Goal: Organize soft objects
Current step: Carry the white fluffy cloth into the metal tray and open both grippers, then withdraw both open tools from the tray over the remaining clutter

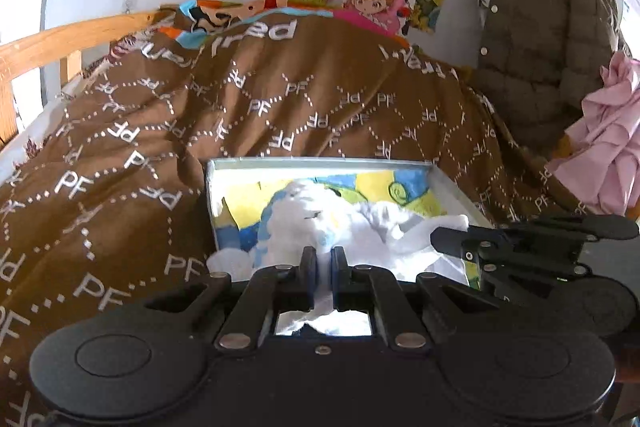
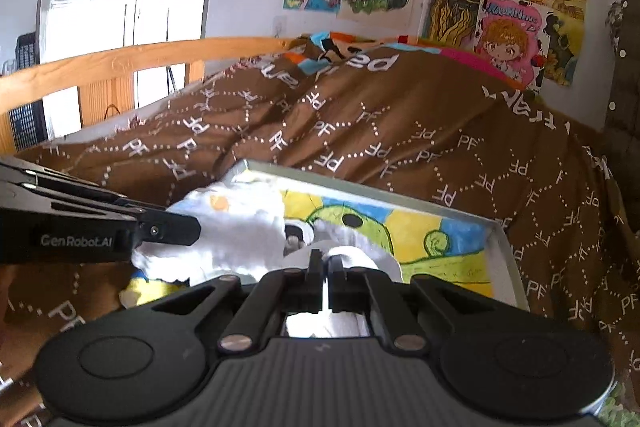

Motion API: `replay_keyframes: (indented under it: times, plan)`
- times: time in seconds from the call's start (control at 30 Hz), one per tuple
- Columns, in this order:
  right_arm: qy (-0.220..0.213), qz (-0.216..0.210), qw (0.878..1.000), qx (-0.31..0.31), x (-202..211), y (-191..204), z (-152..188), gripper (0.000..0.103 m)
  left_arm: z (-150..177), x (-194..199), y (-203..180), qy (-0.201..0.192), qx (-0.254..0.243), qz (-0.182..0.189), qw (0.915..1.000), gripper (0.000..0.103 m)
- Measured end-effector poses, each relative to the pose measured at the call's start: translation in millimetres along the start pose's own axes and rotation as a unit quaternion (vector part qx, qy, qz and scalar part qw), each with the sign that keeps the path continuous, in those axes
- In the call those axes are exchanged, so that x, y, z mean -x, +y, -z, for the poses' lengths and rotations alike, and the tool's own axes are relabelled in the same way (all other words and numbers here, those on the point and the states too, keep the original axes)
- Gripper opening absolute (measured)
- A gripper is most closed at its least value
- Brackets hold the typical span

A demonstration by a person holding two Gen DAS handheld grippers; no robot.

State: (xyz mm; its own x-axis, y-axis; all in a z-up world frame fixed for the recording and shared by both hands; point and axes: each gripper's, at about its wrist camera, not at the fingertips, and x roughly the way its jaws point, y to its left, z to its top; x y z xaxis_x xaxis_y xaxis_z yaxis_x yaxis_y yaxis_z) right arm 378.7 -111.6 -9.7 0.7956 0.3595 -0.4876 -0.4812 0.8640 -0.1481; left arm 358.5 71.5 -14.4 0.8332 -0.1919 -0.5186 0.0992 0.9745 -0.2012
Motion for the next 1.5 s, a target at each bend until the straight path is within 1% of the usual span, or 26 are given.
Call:
replay_keyframes:
  times: [0.1,0.37,0.43,0.5,0.53,0.6,0.63,0.67,0.73,0.8,0.83,0.87,0.9,0.93,0.97,1.0,1.07,1.17,1.23,1.27,1.3,1.37,1.5]
  plan:
    - [0.011,0.005,1.000,0.001,0,-1,3,0.003,4,-1,-3,0.010,-0.005,0.000,0.9999,0.010]
    - [0.034,0.020,0.999,0.010,4,-9,9,0.011,7,1,-11,0.015,-0.016,-0.009,0.9997,0.018]
    - [0.036,0.021,0.999,0.013,7,-10,9,0.015,8,2,-11,0.016,-0.018,-0.011,0.9996,0.020]
    - [0.034,0.024,0.999,0.013,11,-11,10,0.028,9,5,-11,0.014,-0.017,-0.013,0.9997,0.021]
    - [0.034,0.025,0.999,0.013,12,-12,10,0.031,9,6,-12,0.013,-0.018,-0.012,0.9997,0.023]
    - [0.032,0.029,0.999,0.012,16,-13,10,0.045,9,8,-14,0.011,-0.024,-0.013,0.9996,0.030]
    - [0.032,0.030,0.999,0.012,18,-13,10,0.048,10,9,-15,0.010,-0.025,-0.014,0.9996,0.031]
    - [0.031,0.031,0.999,0.012,20,-13,9,0.053,10,11,-16,0.009,-0.025,-0.014,0.9995,0.032]
    - [0.025,0.035,0.999,0.014,25,-13,9,0.058,10,14,-18,0.007,-0.026,-0.014,0.9996,0.035]
    - [0.022,0.040,0.999,0.012,31,-15,8,0.069,11,18,-20,0.002,-0.028,-0.016,0.9995,0.045]
    - [0.020,0.045,0.999,0.008,35,-16,8,0.072,12,22,-20,-0.004,-0.028,-0.019,0.9994,0.047]
    - [0.017,0.049,0.999,0.002,39,-17,8,0.079,13,28,-21,-0.016,-0.026,-0.020,0.9993,0.053]
    - [0.014,0.052,0.999,-0.006,44,-19,9,0.086,13,33,-21,-0.029,-0.025,-0.019,0.9991,0.064]
    - [0.008,0.055,0.998,-0.011,51,-20,9,0.089,14,41,-23,-0.045,-0.025,-0.020,0.9985,0.070]
    - [0.001,0.059,0.998,-0.012,58,-20,11,0.090,15,47,-24,-0.061,-0.028,-0.024,0.9975,0.078]
    - [-0.007,0.063,0.998,-0.013,64,-22,12,0.091,16,55,-27,-0.078,-0.033,-0.028,0.9960,0.081]
    - [-0.025,0.069,0.997,-0.014,80,-23,15,0.095,17,67,-32,-0.099,-0.046,-0.027,0.9937,0.084]
    - [-0.050,0.091,0.994,-0.024,104,-25,22,0.100,22,82,-43,-0.118,-0.064,-0.029,0.9906,0.088]
    - [-0.061,0.099,0.993,-0.038,120,-28,25,0.102,26,90,-49,-0.127,-0.069,-0.024,0.9893,0.094]
    - [-0.065,0.103,0.992,-0.042,127,-29,26,0.103,28,95,-52,-0.131,-0.069,-0.020,0.9888,0.099]
    - [-0.068,0.106,0.991,-0.044,133,-31,28,0.103,30,99,-54,-0.135,-0.068,-0.015,0.9884,0.101]
    - [-0.074,0.113,0.990,-0.046,147,-32,32,0.103,35,106,-60,-0.139,-0.068,-0.004,0.9880,0.102]
    - [-0.076,0.133,0.988,-0.037,172,-32,46,0.103,47,116,-69,-0.132,-0.067,0.010,0.9890,0.102]
